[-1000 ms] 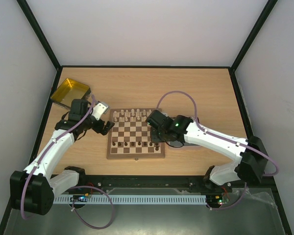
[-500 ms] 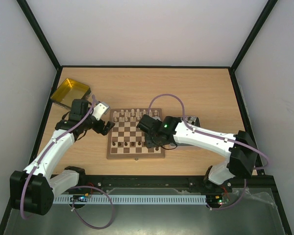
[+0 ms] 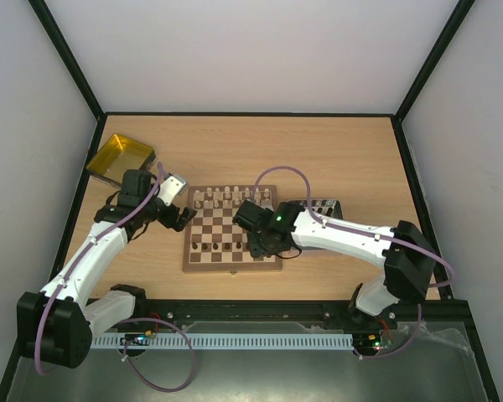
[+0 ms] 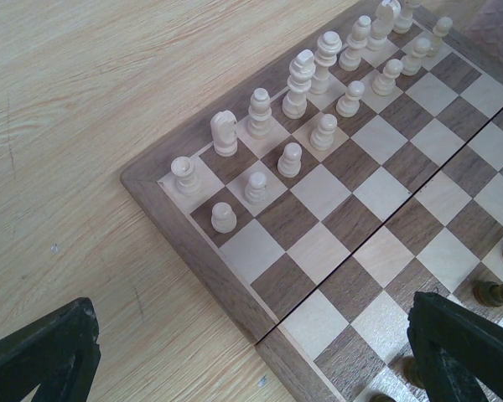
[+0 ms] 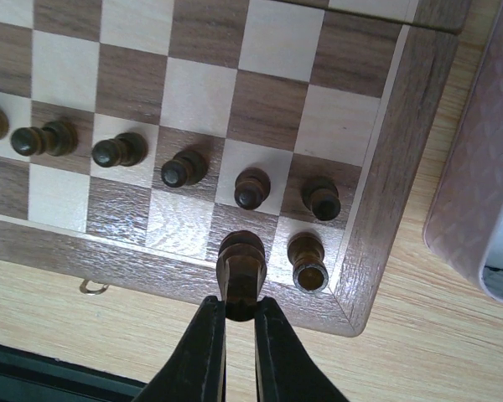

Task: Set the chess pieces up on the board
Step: Place the chess piece on the chessboard.

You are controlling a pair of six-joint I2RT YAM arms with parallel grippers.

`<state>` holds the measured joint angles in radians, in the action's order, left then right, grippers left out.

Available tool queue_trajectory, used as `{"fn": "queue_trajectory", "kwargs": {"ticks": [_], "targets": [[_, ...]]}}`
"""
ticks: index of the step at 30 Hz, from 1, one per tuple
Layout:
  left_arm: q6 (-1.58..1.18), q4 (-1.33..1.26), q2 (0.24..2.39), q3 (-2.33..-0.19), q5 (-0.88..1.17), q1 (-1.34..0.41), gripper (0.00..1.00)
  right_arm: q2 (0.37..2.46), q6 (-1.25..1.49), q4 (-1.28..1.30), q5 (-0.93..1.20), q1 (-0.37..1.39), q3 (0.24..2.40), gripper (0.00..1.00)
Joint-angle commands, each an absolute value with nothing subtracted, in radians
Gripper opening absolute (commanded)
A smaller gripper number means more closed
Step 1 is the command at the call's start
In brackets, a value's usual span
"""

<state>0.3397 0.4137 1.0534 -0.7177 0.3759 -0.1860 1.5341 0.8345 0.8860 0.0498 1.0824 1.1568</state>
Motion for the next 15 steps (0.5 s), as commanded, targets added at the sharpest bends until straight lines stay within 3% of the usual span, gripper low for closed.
{"fn": "queue_trajectory", "kwargs": {"ticks": [1, 15], "targets": [[0.344, 0.412, 1.049, -0.706, 0.373, -0.190, 1.00, 1.555, 0.835, 0.861, 0.048, 1.092, 1.129, 0.07], [0.342, 0.411, 1.053, -0.705, 0.367, -0.190, 1.00, 1.571, 0.831, 0.815, 0.062, 1.092, 1.097, 0.08]]}}
